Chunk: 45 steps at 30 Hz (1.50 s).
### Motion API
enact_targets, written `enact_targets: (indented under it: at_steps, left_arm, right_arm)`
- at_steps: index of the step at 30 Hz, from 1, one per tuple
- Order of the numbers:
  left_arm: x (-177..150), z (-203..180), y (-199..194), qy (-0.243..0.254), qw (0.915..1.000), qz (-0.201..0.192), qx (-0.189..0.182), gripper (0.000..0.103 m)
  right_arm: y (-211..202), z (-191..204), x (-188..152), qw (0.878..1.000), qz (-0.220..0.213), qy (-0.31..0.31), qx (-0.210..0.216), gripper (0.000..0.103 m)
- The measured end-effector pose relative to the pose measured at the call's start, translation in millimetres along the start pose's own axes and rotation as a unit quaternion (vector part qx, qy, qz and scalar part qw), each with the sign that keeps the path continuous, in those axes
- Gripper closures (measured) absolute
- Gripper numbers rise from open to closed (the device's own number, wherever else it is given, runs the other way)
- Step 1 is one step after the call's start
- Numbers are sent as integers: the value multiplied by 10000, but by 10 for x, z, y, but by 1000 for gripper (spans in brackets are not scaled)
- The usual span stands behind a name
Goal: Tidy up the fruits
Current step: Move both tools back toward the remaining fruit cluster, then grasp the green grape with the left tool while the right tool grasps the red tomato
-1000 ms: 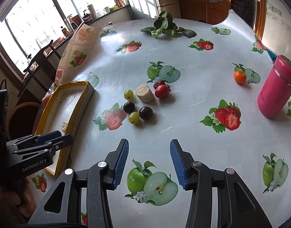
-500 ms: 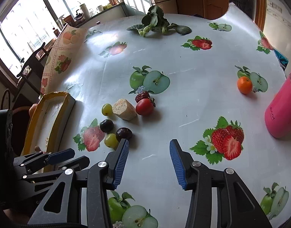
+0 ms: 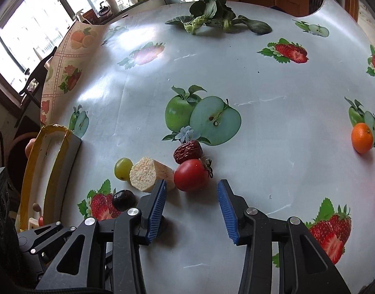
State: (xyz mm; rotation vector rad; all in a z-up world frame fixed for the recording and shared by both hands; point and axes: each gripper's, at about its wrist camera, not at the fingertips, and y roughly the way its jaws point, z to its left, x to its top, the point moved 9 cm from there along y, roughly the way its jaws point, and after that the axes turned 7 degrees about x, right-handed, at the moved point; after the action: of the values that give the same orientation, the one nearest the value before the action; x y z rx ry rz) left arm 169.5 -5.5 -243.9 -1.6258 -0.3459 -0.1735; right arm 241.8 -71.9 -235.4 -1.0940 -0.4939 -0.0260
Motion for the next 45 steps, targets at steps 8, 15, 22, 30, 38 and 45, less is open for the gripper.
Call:
enact_targets:
  at_steps: [8,15,22,30,38,45]
  left_arm:
    - [65,-154,38,111,9989,-93,-439,78]
    - [53,-156,16,186,9986,-124,-477,80]
    - [-5,-77,-122,229,9990,-176,-341,81]
    - [-54,96,-347,165,9995,-266,-3,81]
    - [-152,355,-631,62,9987,-406,316,80]
    - [-271,605,-855,-56,9971,-540,535,80]
  right_arm:
    - [128,-20,53,9998,10,43,208,67]
    - [23,-19,15,9998,-64,51,189,69]
    - [-268,-11,-74,9994,-238,135,225,69]
    - [-500,82,-223,9992,-287,184,185,69]
    - [-767,351,-360,9991,-362,69,191,69]
    - [-909,676,-503,9990,-381,-68,241,69]
